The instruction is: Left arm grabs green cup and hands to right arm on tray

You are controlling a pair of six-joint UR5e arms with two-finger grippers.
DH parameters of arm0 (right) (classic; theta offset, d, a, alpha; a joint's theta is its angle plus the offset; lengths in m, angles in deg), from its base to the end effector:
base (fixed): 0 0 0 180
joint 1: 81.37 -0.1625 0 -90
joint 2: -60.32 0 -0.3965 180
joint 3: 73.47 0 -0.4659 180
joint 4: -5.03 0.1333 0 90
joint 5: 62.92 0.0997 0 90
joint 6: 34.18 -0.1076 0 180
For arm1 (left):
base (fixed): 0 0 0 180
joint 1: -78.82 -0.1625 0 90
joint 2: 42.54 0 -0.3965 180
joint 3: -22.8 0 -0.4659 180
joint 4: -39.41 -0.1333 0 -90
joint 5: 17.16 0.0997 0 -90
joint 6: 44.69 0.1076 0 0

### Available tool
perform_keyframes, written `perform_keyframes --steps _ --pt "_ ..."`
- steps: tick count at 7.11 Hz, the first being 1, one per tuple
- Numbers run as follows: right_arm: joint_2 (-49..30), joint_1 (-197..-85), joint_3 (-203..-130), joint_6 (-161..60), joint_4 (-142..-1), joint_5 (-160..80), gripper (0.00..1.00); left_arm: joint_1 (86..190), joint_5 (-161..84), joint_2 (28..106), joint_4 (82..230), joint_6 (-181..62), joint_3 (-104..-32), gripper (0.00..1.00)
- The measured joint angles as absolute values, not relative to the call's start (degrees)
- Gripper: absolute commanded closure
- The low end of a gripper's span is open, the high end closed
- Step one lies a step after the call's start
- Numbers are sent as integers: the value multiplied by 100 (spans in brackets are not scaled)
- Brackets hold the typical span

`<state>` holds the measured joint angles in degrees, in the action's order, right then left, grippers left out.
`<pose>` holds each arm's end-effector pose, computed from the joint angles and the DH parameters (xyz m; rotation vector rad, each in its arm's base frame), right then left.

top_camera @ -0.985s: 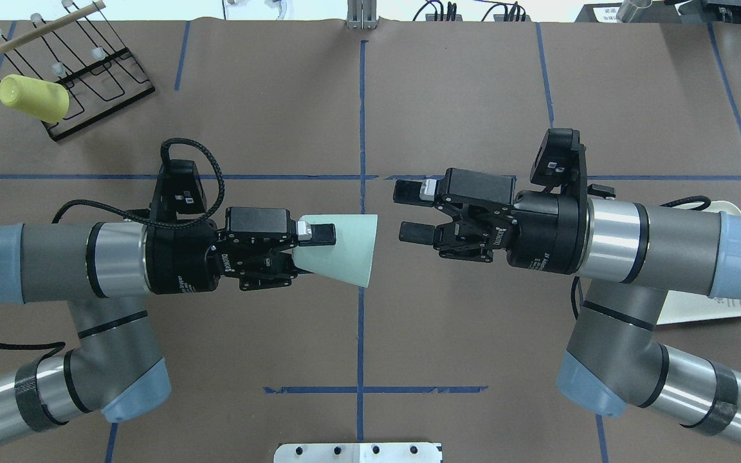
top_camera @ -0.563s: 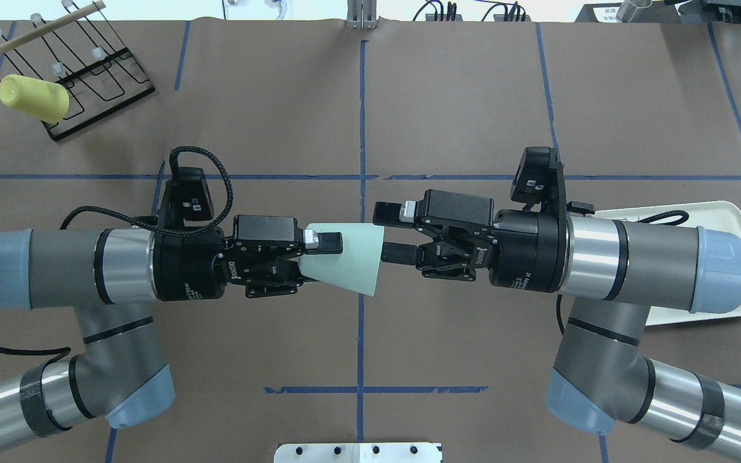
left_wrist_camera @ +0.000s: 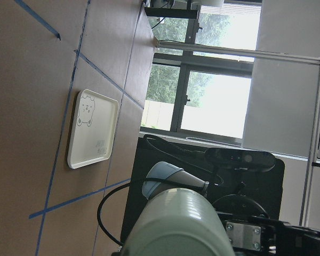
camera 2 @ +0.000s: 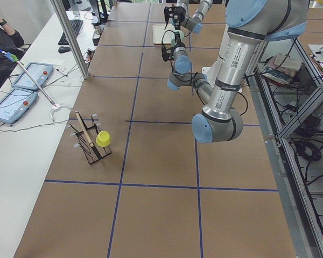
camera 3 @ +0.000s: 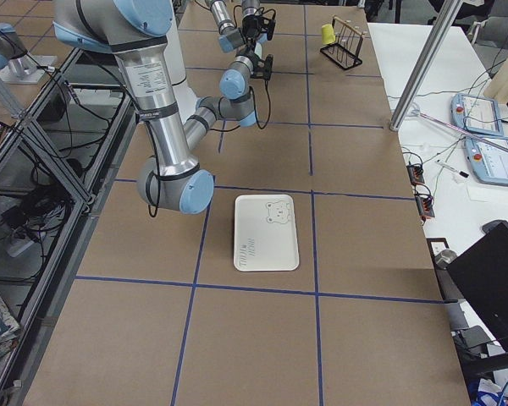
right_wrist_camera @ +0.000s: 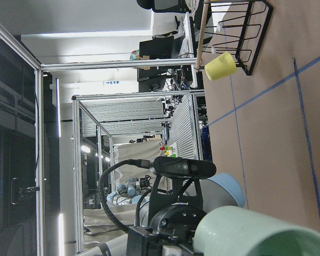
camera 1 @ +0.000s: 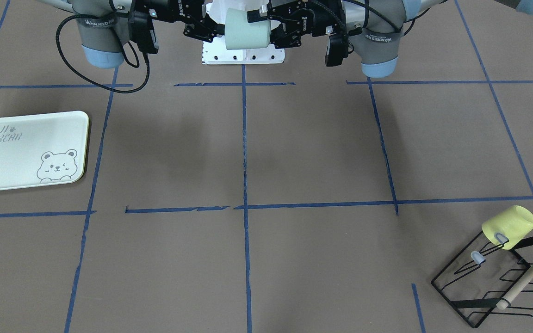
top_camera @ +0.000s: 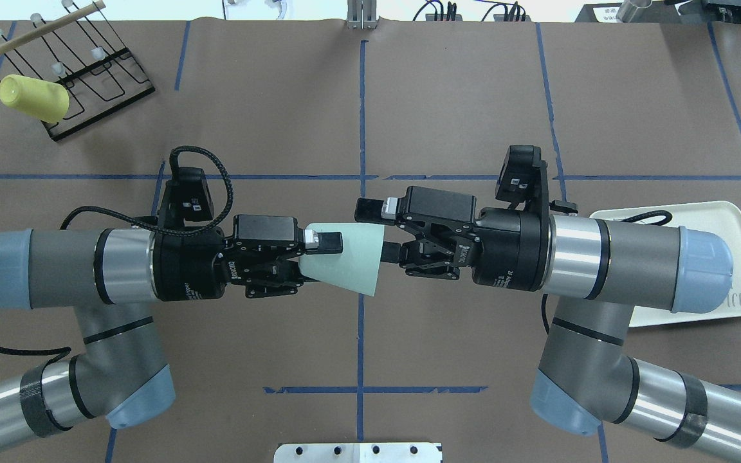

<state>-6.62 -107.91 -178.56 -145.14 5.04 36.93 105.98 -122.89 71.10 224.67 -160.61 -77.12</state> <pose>-0.4348 -0.3456 0.0956 0.0153 -2.2380 0.2613 0.4555 -0.3508 0.1256 -0.1229 2.2226 -0.2008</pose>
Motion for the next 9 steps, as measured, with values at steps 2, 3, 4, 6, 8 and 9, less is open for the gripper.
perform_keyframes --steps 2,3,4,6,8,9 --pt "-649 -10784 -17767 -14514 508 3669 68 10598 -12291 7108 22468 -16093 -7713 45" --pt "-648 -10776 -17746 -14515 510 3672 74 10598 -12293 7105 22471 -16096 -7713 45" --pt "-645 -10771 -17739 -14510 513 3674 74 10600 -12292 7104 22475 -16097 -7716 45" --pt "-644 -10765 -17735 -14500 519 3675 84 10602 -12289 7105 22477 -16097 -7724 43" --pt "-642 -10759 -17742 -14494 527 3675 100 10603 -12289 7113 22474 -16188 -7734 0" --pt "-615 -10760 -17752 -14493 538 3671 100 10600 -12291 7112 22464 -16325 -7723 0"
